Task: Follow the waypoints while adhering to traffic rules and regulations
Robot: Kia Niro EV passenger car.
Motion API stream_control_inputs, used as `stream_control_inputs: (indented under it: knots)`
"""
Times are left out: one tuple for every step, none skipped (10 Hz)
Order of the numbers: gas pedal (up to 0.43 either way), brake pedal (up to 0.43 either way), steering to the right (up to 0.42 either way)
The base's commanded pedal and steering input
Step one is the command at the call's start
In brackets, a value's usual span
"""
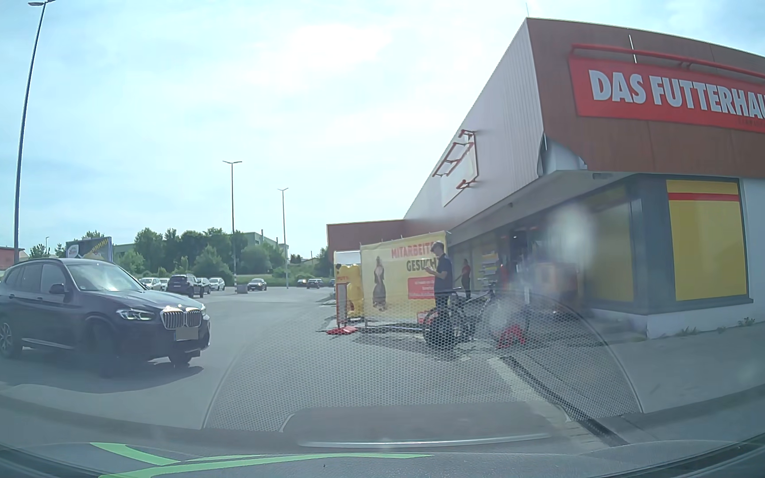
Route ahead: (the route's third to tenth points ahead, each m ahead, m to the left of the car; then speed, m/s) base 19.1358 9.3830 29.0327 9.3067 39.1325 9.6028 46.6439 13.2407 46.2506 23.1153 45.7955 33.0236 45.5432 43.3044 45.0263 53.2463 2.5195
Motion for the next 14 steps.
stream_control_inputs:
  knots:
    - [0.0, 0.226, 0.204]
    - [0.0, 0.226, 0.202]
    - [0.0, 0.22, 0.19]
    - [0.0, 0.213, 0.167]
    - [0.0, 0.207, 0.148]
    - [0.0, 0.201, 0.137]
    - [0.0, 0.201, 0.118]
    - [0.0, 0.195, 0.098]
    - [0.0, 0.177, 0.082]
    - [0.0, 0.11, 0.054]
    - [0.0, 0.018, 0.031]
    - [0.0, 0.0, 0.0]
    - [0.0, 0.0, -0.04]
    - [0.0, 0.0, -0.081]
